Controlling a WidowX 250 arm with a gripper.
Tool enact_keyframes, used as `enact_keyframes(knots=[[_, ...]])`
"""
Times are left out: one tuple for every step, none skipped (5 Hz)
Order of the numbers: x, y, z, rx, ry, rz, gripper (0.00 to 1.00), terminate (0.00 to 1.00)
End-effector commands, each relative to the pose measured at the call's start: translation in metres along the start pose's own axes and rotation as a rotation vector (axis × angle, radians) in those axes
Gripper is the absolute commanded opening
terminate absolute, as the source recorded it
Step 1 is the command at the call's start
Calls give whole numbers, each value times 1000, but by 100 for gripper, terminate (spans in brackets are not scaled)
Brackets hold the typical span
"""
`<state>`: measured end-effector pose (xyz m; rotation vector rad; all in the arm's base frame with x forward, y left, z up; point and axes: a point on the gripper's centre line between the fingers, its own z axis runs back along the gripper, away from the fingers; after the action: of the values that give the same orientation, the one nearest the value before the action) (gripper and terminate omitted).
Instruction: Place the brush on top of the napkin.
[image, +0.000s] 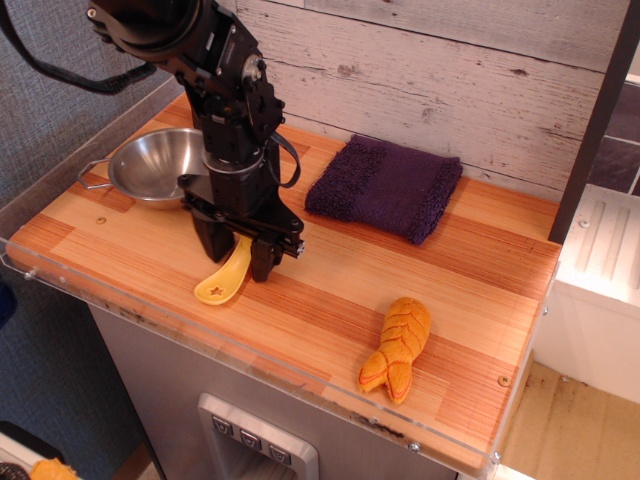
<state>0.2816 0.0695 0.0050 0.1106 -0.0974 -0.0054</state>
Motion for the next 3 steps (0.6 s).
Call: enact_keyframes(knots=[[-6, -1, 12, -15, -9, 6, 0, 0], [-2, -4, 48, -20, -66, 38, 0, 0], [19, -14, 74, -51, -107, 26, 0, 0]])
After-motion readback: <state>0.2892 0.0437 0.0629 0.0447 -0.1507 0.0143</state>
